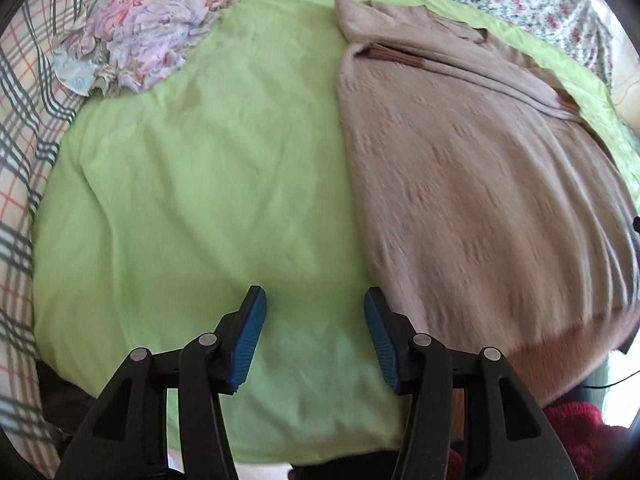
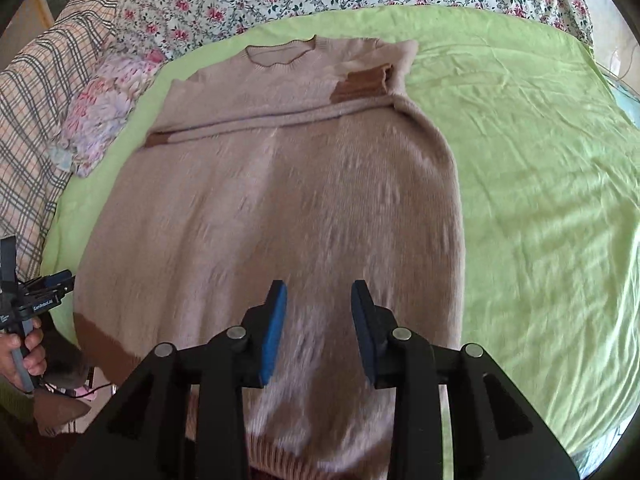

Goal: Fold small clothes
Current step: 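Move both grippers to the brown ribbed hem of the sweater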

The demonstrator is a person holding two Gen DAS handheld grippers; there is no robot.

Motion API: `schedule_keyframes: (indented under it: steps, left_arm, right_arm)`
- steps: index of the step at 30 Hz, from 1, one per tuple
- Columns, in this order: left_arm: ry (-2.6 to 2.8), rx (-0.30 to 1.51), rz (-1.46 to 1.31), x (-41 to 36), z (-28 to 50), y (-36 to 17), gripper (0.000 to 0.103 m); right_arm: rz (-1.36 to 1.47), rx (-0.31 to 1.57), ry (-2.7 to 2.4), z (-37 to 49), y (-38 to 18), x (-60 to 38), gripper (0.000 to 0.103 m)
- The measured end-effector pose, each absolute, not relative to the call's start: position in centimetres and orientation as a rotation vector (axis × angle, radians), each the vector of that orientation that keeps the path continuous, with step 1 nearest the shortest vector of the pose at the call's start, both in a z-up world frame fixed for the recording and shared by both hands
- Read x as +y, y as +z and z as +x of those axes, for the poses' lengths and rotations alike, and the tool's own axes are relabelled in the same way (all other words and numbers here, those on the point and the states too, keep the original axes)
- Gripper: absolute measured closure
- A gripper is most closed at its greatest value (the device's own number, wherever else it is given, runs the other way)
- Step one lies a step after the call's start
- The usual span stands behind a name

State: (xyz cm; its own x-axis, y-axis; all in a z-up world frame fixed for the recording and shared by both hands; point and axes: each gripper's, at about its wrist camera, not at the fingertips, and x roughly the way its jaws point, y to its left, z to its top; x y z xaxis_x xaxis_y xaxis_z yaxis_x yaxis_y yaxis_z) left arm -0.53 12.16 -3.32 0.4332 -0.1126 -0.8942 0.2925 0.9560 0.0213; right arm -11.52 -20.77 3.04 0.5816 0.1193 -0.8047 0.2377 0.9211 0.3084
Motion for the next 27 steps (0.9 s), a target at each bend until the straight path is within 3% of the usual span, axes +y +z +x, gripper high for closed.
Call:
schedule_keyframes:
  steps: [27]
  left_arm:
    - [-0.345, 1.18, 0.075, 14.2, -5.9, -1.3, 0.051]
  right_arm:
    - [0.436, 0.962, -0.062, -19.7, 2.8, -20.7, 0.068]
